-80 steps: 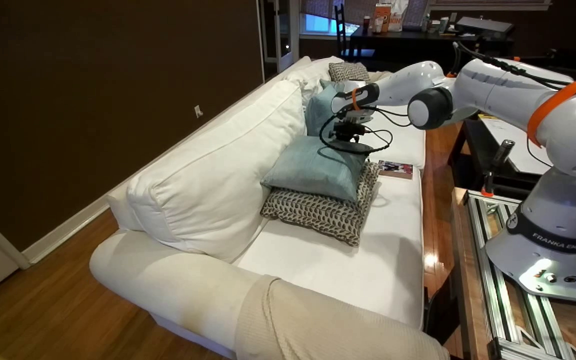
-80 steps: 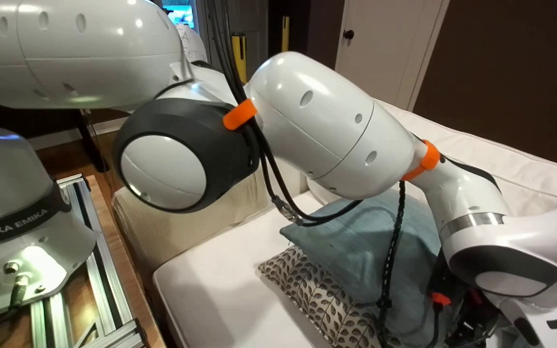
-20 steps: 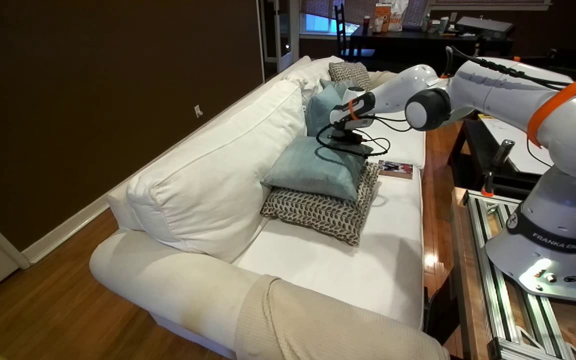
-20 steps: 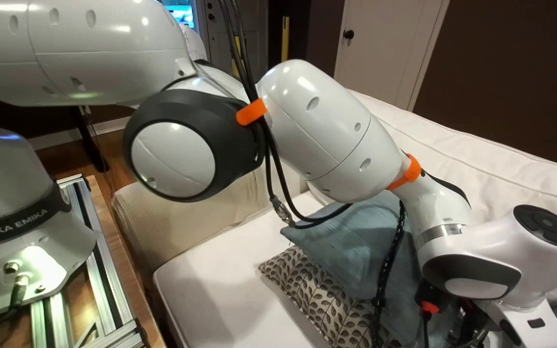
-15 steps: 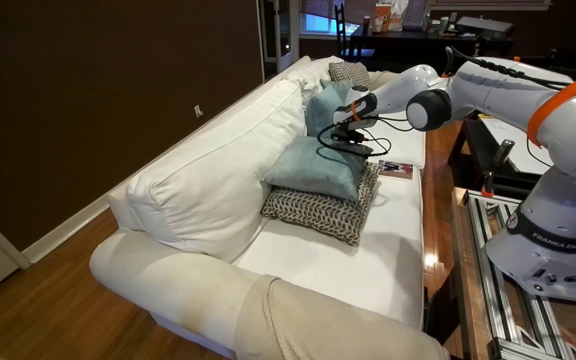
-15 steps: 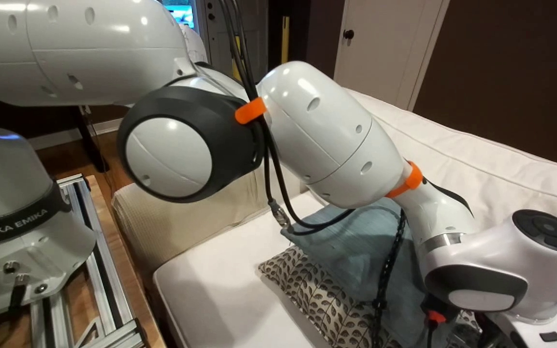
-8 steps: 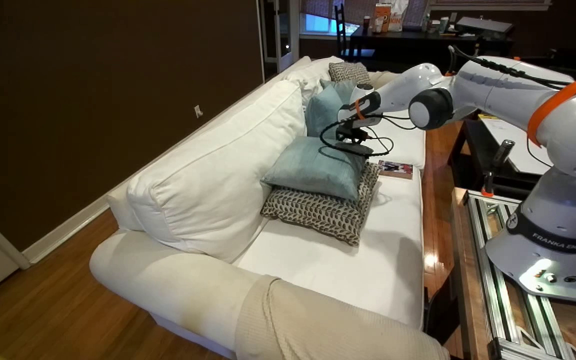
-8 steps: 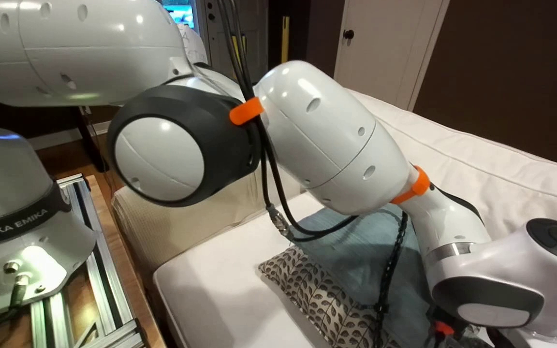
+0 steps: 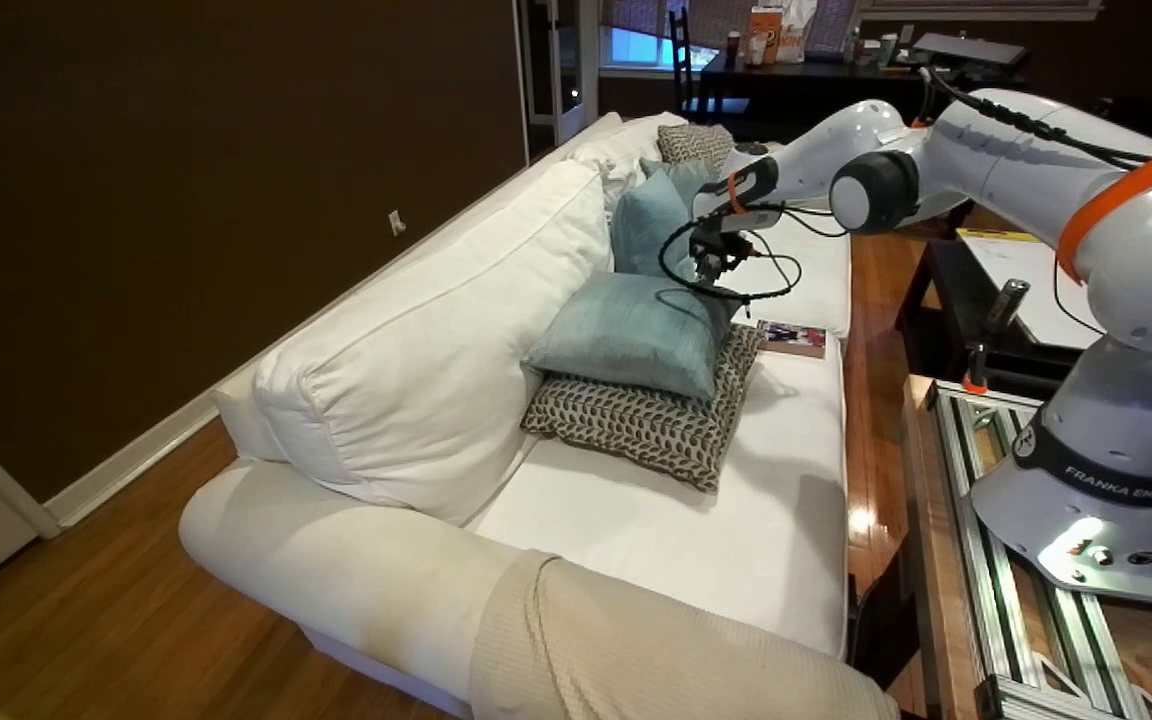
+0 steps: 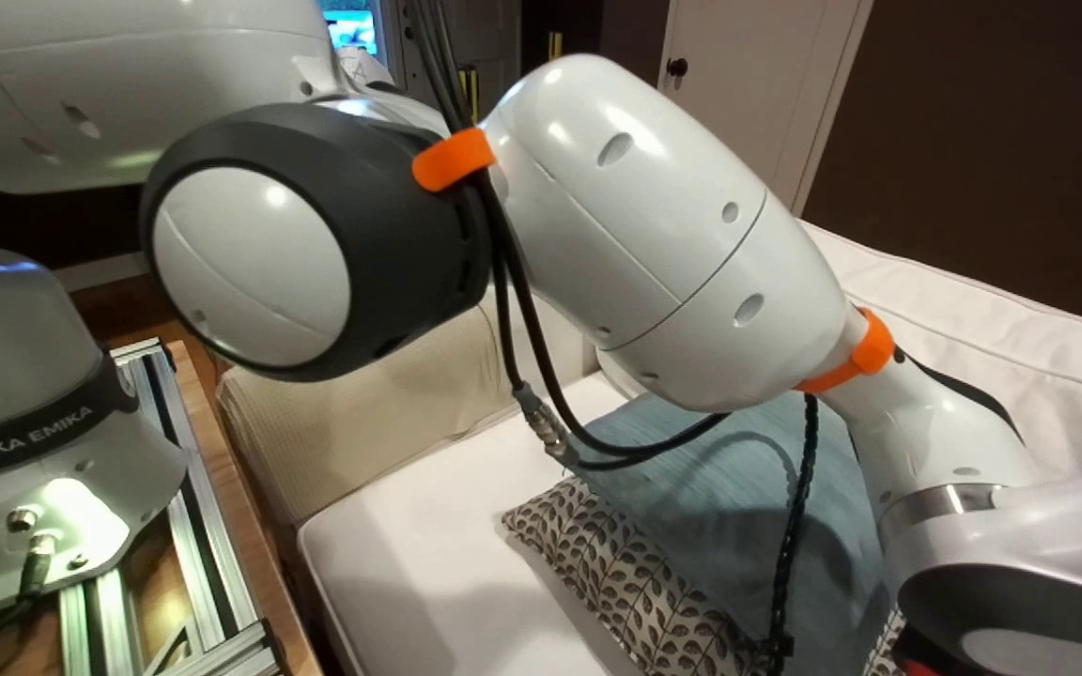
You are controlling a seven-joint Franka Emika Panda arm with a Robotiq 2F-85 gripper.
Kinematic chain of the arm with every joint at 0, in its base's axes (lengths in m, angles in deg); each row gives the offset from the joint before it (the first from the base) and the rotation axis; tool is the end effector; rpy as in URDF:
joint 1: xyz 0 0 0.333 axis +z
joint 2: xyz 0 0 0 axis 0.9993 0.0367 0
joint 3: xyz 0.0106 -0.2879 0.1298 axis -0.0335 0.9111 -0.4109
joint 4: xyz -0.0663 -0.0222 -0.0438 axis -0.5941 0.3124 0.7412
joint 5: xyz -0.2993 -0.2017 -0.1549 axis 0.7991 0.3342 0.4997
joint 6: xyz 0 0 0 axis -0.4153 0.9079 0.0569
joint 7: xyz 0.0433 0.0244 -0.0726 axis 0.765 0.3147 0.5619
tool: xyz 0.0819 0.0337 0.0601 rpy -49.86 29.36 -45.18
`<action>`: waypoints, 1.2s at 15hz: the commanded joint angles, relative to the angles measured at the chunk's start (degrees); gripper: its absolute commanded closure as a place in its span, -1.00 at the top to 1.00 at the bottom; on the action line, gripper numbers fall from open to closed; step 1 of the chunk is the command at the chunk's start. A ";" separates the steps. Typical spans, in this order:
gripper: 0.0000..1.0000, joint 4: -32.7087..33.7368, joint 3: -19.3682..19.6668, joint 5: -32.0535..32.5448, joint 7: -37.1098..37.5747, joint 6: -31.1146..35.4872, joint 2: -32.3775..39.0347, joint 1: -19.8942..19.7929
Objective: Take out the remote in between the pillows
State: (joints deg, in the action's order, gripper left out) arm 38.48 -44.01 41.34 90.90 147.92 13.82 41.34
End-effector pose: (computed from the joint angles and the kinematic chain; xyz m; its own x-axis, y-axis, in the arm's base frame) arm 0.4930 -0.6294 0.0739 -0.0233 -0.9693 0.2447 -0.9837 -0.0215 -0.1787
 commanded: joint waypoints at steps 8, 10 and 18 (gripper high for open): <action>-0.40 -11.55 -0.26 0.16 -2.02 -2.84 -7.49 -0.37; -0.40 -13.73 0.05 0.46 -2.10 -2.39 -8.54 -0.08; 0.88 -17.30 0.69 1.09 -2.40 -2.39 -9.12 0.41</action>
State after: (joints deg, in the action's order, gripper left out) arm 23.51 -43.78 41.81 88.80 145.78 5.39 41.16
